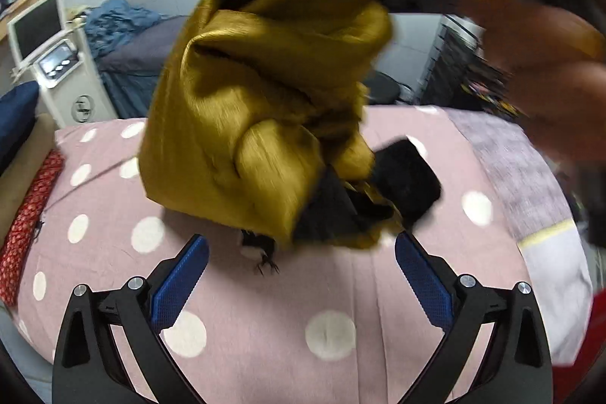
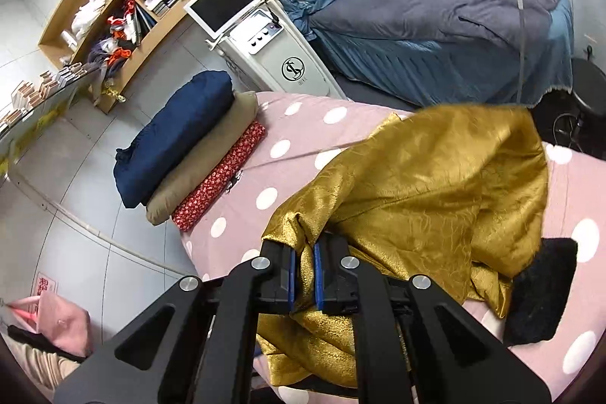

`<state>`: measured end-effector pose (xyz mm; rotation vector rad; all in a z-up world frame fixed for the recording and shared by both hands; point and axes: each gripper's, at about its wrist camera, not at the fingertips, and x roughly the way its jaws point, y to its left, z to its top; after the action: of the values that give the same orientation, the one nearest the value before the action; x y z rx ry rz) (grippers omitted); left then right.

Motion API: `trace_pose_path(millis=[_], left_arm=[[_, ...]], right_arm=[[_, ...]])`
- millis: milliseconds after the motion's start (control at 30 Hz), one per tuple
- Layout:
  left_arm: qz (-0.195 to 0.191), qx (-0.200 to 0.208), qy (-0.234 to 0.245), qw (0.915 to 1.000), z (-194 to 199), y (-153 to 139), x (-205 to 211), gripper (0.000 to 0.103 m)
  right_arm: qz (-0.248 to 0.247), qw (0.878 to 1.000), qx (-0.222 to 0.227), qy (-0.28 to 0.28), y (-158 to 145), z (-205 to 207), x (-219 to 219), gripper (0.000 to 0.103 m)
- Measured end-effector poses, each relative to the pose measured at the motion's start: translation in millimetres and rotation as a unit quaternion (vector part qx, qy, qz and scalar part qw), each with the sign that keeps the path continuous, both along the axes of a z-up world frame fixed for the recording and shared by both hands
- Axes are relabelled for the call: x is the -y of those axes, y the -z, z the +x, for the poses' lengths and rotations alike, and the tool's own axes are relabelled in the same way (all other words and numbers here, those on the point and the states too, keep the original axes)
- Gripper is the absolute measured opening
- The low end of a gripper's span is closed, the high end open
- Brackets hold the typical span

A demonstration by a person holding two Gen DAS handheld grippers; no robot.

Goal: Fold large clothes

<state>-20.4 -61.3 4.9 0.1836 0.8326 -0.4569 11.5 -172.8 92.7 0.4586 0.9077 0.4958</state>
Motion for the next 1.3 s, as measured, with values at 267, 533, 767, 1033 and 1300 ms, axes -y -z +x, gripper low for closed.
trace_pose_path(millis=[267,533,767,1033,1300], left_arm=[[-0.045,-0.046,-0.028,0.9975,38.3,-4.3,-10.0,0.018],[-0.049,0.103,0.015,0.9934,2.5,-134.8,-71.5,0.013],[-0.085,0.28,0.072,0.9535,-52.4,-311.8,-122.6,0.013],[-0.161,0.379,0.146,0.8996,-104.3,-415.0,-108.2,0.014],[-0.077,0.28,0.078,0.9538,16.6,-296.3,-33.7,0.097]], right_arm=[[-0.009,1.0,0.016,0.002,-20.3,-16.4,9.7,0.008],[0.042,0.99,0.138,0.008,-106.3,-76.5,11.9,0.007],[0.085,0.941,0.327,-0.027,-245.5,-161.3,4.1,0.007],[0.169,0.867,0.467,-0.022,-324.3,-218.7,24.2,0.007],[0.1,0.928,0.297,0.203,-228.7,-145.6,76.5,0.028]])
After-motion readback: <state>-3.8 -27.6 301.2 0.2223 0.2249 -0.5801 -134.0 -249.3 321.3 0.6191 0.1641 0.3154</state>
